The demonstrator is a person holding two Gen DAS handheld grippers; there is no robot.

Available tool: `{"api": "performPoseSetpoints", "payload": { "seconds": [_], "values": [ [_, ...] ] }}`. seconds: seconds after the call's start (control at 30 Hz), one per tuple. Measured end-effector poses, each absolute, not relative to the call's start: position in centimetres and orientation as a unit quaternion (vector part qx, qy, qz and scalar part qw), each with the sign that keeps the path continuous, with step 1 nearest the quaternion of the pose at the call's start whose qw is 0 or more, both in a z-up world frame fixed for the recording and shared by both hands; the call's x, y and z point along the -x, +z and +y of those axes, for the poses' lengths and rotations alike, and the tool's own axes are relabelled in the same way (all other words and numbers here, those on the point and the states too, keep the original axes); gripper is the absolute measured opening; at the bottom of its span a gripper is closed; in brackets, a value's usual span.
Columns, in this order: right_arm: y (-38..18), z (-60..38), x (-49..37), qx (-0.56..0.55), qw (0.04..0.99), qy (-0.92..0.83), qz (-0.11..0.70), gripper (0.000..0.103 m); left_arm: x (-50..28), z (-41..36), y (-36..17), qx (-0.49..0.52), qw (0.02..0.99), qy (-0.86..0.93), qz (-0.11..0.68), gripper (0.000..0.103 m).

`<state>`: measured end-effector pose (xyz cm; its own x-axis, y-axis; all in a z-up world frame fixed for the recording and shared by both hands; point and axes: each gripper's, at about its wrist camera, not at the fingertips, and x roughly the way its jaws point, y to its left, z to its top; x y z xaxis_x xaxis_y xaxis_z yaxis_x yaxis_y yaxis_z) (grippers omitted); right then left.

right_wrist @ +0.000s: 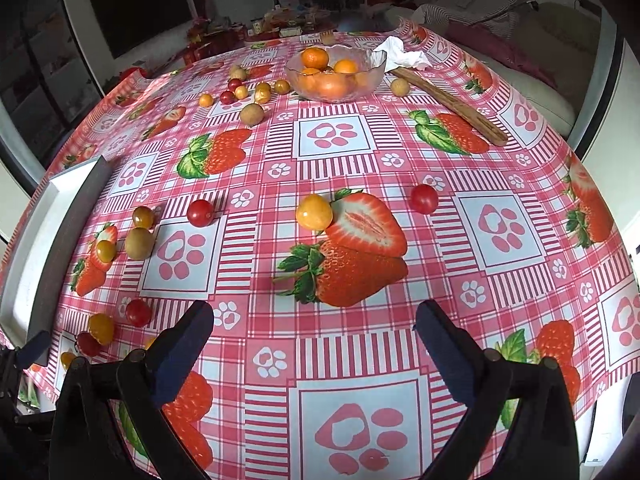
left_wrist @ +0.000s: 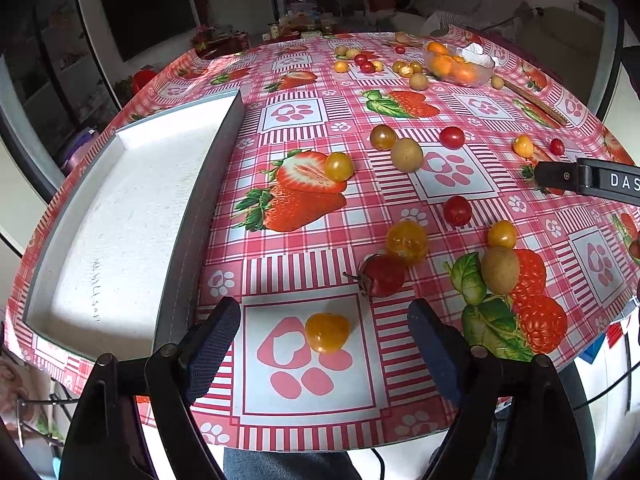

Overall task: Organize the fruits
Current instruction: 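Grasp a yellow cherry tomato with the left tool while the right grasps an orange one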

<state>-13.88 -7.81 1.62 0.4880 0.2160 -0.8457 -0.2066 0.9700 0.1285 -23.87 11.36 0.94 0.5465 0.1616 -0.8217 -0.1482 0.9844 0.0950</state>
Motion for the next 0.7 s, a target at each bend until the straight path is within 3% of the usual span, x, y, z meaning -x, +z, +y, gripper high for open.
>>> {"api": "performPoseSetpoints", "payload": {
  "seconds": [0.07, 0.13, 0.33, 0.37, 0.4, 0.47, 0.7],
  "values": [
    [1.5, -7.4, 12.7, 0.0, 0.864, 0.121, 0.489, 0.094, 23.9, 11.3, 0.8, 0.003, 0.88, 0.082, 0.467, 0.076],
    [1.3, -6.9, 11.4, 0.003, 0.863, 0.119, 0.491, 0.088, 23.7, 11.2, 0.9, 0.006, 0.879, 0.083, 0.469, 0.075],
    [0.1, -5.6, 8.9, 0.017, 0.861, 0.106, 0.497, 0.066, 23.4, 10.8, 1.1, 0.027, 0.881, 0.062, 0.468, 0.043],
    [0.1, -5.4, 8.8, 0.023, 0.863, 0.104, 0.495, 0.059, 23.4, 10.7, 1.1, 0.026, 0.883, 0.059, 0.466, 0.034],
    [0.1, -5.3, 8.7, 0.029, 0.864, 0.102, 0.491, 0.054, 23.3, 10.5, 1.2, 0.021, 0.883, 0.061, 0.464, 0.032],
    [0.2, -5.2, 8.5, 0.033, 0.867, 0.104, 0.486, 0.025, 23.3, 10.5, 1.2, 0.016, 0.884, 0.066, 0.463, 0.022],
    [0.9, -5.3, 9.1, 0.029, 0.866, 0.119, 0.485, 0.025, 23.6, 12.1, 1.5, 0.063, 0.883, 0.055, 0.462, 0.02]
  ]
}}
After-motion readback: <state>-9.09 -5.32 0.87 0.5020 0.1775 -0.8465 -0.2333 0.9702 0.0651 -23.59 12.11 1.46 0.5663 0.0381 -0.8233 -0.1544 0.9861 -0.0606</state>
